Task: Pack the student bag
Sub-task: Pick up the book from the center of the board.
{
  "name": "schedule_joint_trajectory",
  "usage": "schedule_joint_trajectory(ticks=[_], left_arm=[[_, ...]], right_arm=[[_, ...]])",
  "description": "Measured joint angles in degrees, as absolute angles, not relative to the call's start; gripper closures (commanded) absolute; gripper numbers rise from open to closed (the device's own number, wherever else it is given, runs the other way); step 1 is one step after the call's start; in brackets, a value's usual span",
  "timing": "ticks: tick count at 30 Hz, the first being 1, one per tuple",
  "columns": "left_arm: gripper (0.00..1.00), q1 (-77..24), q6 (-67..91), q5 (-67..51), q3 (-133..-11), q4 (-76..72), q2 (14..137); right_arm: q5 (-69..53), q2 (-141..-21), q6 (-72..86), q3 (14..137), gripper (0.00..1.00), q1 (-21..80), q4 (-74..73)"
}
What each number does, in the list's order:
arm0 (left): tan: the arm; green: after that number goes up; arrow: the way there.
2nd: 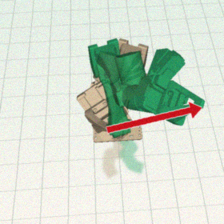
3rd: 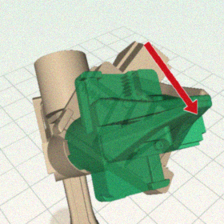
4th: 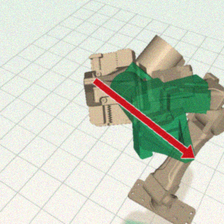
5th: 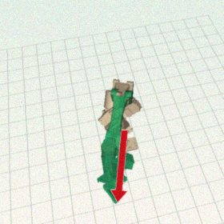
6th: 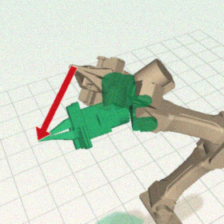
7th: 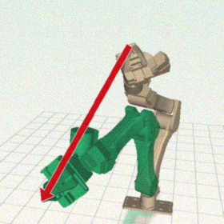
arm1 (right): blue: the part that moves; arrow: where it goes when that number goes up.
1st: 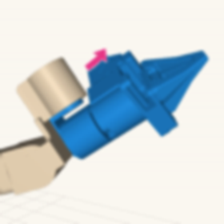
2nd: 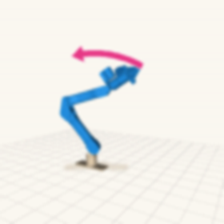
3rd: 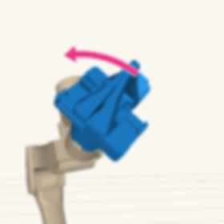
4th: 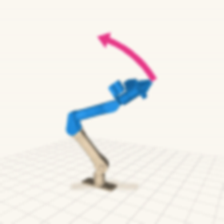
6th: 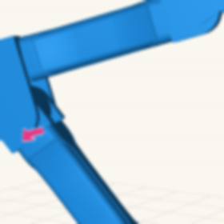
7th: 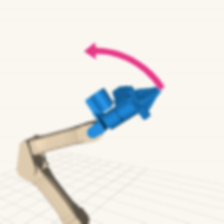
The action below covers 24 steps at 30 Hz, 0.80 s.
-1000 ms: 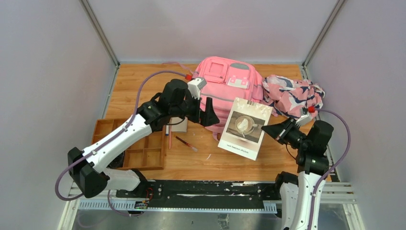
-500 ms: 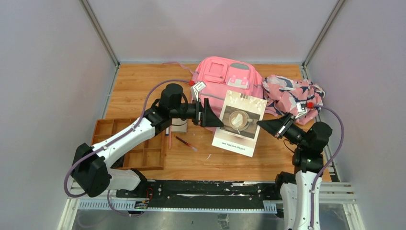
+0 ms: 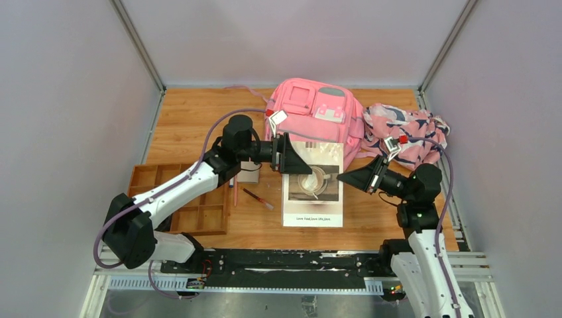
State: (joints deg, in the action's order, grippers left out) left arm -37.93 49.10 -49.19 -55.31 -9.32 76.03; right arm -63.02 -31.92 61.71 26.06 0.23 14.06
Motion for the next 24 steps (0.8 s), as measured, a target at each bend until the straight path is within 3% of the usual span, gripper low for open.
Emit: schedule_joint_trajectory(ticks=[11, 12, 14, 15, 17, 24], left_arm=[[0.61, -37.60, 53.69, -49.23, -53.49, -14.57, 76.03], [0.64, -37.58, 53.71, -48.93, -53.45, -14.55, 76.03], [0.69, -37.58, 54.02, -48.62, -53.43, -14.66, 76.03], [0.70, -37.58, 54.04, -48.51, -53.43, -14.66, 76.03], [0.73, -37.45, 53.93, -47.66, -53.34, -14.37, 76.07], [0.75, -35.79, 55.79, -46.19, -52.84, -14.37, 76.14]], right_arm=[[-60.95, -34.92, 61.49, 26.06, 0.99, 3.77, 16.29], [-60.73, -35.07, 61.23, 26.06, 0.93, 3.88, 16.36], [-60.31, -35.11, 60.69, 26.06, 0.59, 3.90, 16.27], [-60.01, -35.24, 60.29, 26.06, 0.47, 3.90, 16.10], [-59.48, -35.44, 59.75, 26.20, 0.32, 3.90, 15.14], [-55.70, -33.74, 50.46, 30.87, 0.23, 4.01, 0.64]])
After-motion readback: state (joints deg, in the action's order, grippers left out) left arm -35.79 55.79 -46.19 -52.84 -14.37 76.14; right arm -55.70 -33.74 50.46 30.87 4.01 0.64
